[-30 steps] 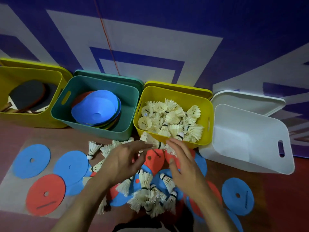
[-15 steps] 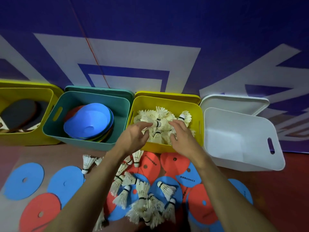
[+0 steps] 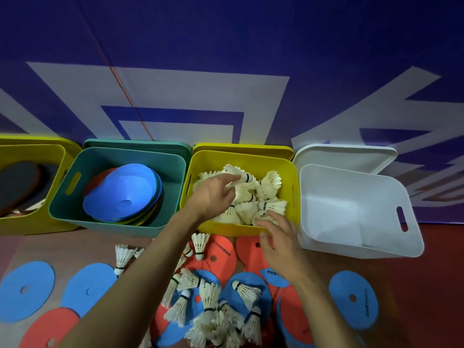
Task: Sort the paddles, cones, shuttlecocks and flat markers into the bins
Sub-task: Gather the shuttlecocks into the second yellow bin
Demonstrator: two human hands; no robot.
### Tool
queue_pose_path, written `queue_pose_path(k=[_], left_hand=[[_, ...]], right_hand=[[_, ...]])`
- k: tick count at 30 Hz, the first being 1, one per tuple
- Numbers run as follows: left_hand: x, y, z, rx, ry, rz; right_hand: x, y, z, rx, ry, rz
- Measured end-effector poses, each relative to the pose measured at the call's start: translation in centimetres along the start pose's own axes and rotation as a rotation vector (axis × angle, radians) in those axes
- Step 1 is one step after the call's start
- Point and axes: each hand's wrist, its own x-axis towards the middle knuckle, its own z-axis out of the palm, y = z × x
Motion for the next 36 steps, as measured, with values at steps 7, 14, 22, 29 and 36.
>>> queue_pose_path(k=[7, 14, 22, 29, 36], left_hand=[[7.9, 1.1, 4.4, 0.088, -0.167, -0.004], [5.9, -0.2, 4.0, 0.121, -0.176, 0.012], [-10.3, -3.4, -0.3, 0.031, -0.063, 0.001], [-20.6, -6.5, 7.2, 0.032, -0.182, -0.264], [-22.3, -5.5, 12.9, 0.357, -0.381, -0.359]], right_hand=[[-1.8, 2.4, -1.2, 0.005, 0.052, 0.0], [-1.9, 3.0, -1.8, -0.011, 0.073, 0.024], [-4.3, 0.3, 1.7, 0.028, 0.053, -0.101], [-7.1, 3.5, 9.2, -0.242, -0.459, 0.026], [-7.8, 3.4, 10.9, -0.435, -0.732, 0.14]])
